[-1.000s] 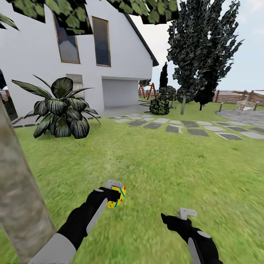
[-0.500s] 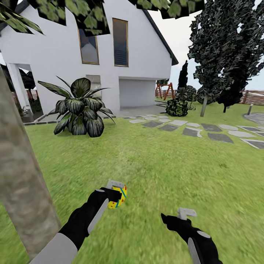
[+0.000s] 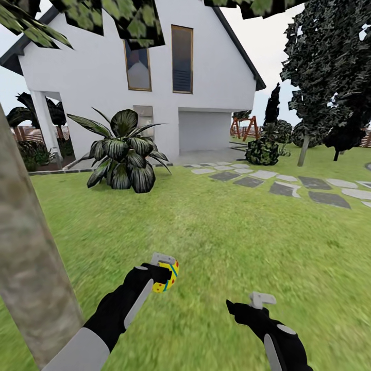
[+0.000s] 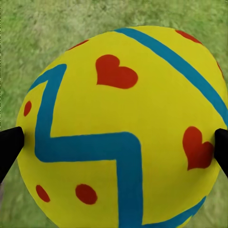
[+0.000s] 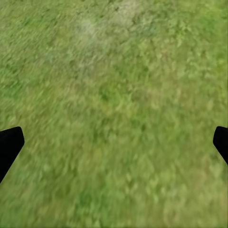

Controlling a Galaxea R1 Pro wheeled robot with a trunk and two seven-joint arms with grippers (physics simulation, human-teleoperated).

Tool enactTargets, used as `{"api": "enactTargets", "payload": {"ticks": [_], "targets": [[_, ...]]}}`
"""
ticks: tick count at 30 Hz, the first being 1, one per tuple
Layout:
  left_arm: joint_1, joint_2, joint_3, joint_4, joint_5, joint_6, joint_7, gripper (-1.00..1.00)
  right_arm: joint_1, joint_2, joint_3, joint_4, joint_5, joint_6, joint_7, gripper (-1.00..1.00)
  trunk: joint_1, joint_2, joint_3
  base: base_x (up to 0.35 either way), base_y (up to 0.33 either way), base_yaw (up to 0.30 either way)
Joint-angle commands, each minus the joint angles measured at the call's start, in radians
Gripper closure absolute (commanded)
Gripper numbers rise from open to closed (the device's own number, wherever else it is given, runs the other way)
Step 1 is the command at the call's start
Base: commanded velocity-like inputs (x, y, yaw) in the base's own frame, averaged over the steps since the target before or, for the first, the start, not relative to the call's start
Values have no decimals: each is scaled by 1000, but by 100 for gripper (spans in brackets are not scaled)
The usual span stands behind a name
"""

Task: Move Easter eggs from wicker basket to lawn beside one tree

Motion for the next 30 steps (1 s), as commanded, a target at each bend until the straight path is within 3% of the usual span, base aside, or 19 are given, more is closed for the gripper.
{"api": "enactTargets", "payload": {"ticks": [1, 5, 17, 30], "targets": [[-1, 1, -2, -1, 9, -2, 9, 100, -1, 1, -3, -1, -5, 5, 3, -100, 0, -1, -1, 47, -5, 1], [0, 1, -2, -1, 8, -11, 9, 100, -1, 1, -3, -1, -5, 5, 3, -100, 0, -1, -1, 13, -1, 0], [0, -1, -1, -1, 13, -15, 11, 100, -1, 1, -1, -1, -5, 5, 3, -100, 46, -85, -39, 1, 0, 0], [0, -19, 5, 1, 15, -15, 41, 100, -1, 1, -3, -1, -5, 5, 3, -100, 96, -176, -80, 0, 0, 0]]}}
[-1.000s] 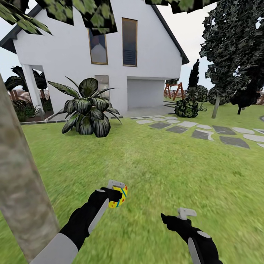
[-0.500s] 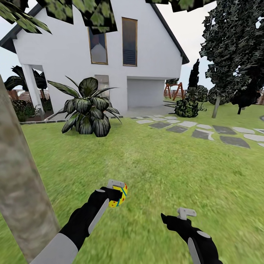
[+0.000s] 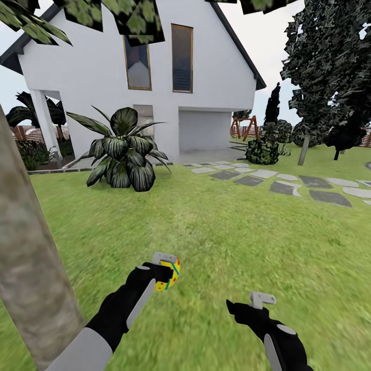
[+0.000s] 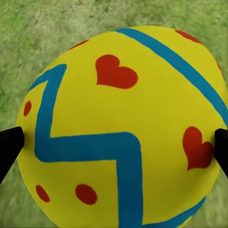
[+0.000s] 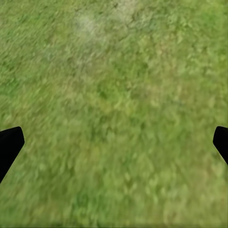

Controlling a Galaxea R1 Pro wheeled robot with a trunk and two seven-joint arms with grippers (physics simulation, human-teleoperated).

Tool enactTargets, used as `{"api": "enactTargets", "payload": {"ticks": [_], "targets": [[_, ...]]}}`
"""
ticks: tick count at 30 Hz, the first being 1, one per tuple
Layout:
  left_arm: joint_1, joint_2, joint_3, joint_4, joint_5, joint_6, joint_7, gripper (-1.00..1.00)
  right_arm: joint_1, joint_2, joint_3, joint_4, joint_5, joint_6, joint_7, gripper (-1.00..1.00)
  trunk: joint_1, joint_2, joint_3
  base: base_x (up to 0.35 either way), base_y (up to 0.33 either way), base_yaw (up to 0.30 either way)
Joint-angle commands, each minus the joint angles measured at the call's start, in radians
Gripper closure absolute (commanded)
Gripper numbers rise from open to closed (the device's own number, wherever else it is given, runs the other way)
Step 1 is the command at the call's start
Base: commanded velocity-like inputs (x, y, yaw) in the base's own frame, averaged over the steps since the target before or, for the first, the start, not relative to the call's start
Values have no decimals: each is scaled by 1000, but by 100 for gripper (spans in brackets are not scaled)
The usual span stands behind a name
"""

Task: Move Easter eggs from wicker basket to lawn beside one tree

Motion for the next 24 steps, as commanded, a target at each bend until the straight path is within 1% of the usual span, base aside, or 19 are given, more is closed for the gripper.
{"api": "enactTargets", "payload": {"ticks": [1, 7, 18, 20, 21, 24], "targets": [[-1, -1, -2, 1, 11, 3, 17, 100, -1, 1, -3, -1, -5, 5, 3, -100, 4, -8, -4, 0, 0, 0], [-2, -8, -2, 20, 18, 3, 31, 100, -1, 1, -3, -1, -5, 6, 3, -100, 27, -50, -23, 0, 0, 0], [-2, -9, -2, 26, 22, 3, 37, 100, 0, 1, -4, -6, -5, 4, 3, -100, 69, -127, -58, 0, 0, 0], [-2, -10, -2, 35, 23, 3, 37, 100, 4, 1, -2, -44, -5, -21, 3, -100, 77, -141, -64, 0, 0, 0], [-2, -10, -2, 38, 23, 3, 37, 100, 8, 2, 1, -94, -5, -38, 2, -100, 81, -148, -67, 0, 0, 0], [-2, -10, -2, 41, 23, 2, 37, 100, 17, 2, 2, -139, -5, -51, 2, -100, 92, -169, -77, 0, 0, 0]]}}
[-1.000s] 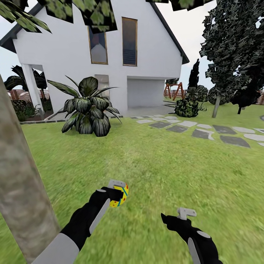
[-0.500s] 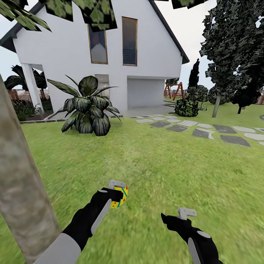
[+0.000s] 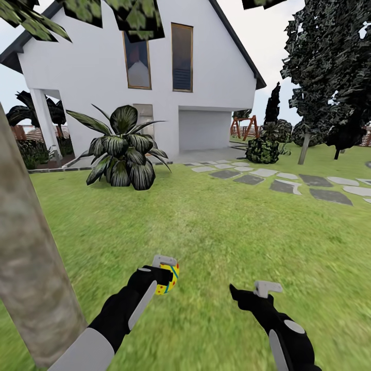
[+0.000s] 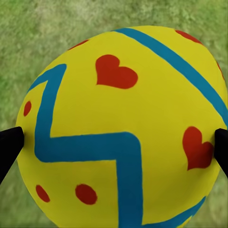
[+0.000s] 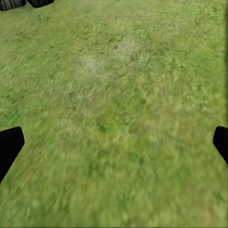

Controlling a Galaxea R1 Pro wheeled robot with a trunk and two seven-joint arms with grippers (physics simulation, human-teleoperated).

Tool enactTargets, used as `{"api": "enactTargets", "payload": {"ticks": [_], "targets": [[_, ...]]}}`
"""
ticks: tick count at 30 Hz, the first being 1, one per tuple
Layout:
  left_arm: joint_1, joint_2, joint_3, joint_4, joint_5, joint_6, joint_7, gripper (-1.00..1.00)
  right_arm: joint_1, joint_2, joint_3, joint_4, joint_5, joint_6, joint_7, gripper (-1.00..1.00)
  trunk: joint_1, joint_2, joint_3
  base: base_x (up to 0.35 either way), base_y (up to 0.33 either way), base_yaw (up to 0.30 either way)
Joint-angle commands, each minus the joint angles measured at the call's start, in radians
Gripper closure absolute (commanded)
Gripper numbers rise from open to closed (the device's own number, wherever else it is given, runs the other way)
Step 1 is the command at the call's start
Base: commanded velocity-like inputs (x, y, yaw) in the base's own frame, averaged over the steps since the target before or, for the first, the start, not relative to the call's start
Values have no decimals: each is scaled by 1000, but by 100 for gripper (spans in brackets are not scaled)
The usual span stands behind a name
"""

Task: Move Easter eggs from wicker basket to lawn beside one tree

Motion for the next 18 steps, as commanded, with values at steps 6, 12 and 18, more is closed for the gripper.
{"api": "enactTargets", "payload": {"ticks": [6, 12, 18], "targets": [[-10, 10, -14, -11, 15, -9, -2, 100, 7, 1, -5, -18, -6, 13, 13, -100, 15, -29, -14, 0, 0, 0], [-10, 10, -46, -11, 15, -43, -36, 100, 7, 1, -5, -52, -6, 13, 12, -100, 15, -29, -14, 0, 0, 0], [-10, 10, -46, -11, 15, -77, -69, 100, 7, 1, -5, -54, -6, 13, 12, -100, 15, -29, -14, 0, 0, 0]]}}
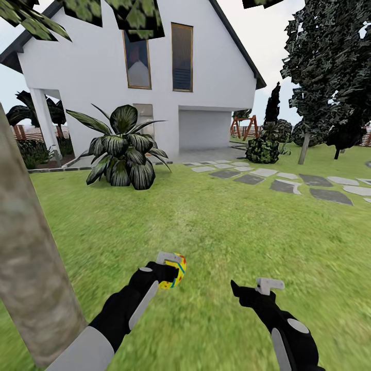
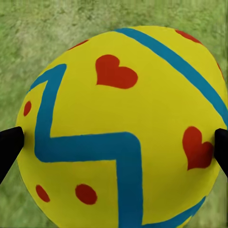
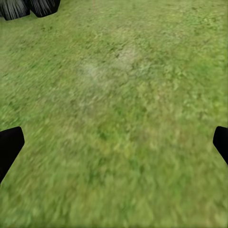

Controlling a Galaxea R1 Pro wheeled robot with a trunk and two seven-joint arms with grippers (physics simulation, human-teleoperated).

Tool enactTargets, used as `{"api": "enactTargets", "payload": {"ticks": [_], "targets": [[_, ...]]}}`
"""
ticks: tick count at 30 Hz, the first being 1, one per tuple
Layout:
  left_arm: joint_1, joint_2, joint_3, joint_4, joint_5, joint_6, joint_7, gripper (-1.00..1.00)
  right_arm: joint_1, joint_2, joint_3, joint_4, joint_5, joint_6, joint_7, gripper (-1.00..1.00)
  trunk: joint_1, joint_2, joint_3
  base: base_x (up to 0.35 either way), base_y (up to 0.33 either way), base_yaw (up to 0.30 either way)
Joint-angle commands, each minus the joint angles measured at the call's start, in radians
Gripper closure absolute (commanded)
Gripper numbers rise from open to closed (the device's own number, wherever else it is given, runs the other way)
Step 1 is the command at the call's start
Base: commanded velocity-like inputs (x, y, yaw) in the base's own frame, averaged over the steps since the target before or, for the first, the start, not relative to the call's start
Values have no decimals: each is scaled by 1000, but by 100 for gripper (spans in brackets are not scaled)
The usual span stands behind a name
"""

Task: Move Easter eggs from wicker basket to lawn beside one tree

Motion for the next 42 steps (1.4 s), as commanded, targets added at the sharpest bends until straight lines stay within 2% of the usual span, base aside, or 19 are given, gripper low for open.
{"api": "enactTargets", "payload": {"ticks": [1, 5, 6, 34, 38, 42], "targets": [[5, 4, 3, 5, 7, -2, 3, 100, 3, -3, -2, 5, -7, 4, 1, -100, 0, -1, -1, 0, 0, 0], [28, 17, 21, 27, -3, -24, -19, 100, 21, -19, -7, 27, -11, -4, -6, -100, 0, -1, -1, 0, 0, 0], [67, 19, 22, 93, -2, -64, -152, 100, 22, -21, -7, 117, -11, -4, -6, -100, 0, -1, -1, 0, 0, 0], [73, 20, 24, 99, -6, -60, -154, 100, 24, -22, -10, 125, -13, -5, -7, -100, 0, -1, -1, -30, 0, 0], [73, 19, 25, 103, -7, -60, -152, 100, 24, -22, -36, 125, -12, -6, -7, -100, 0, -1, -1, -1, 0, 0], [73, 18, 24, 176, -7, -58, -139, 100, 24, -23, -44, 125, -11, -6, -7, -100, 0, -1, -1, 0, 0, 0]]}}
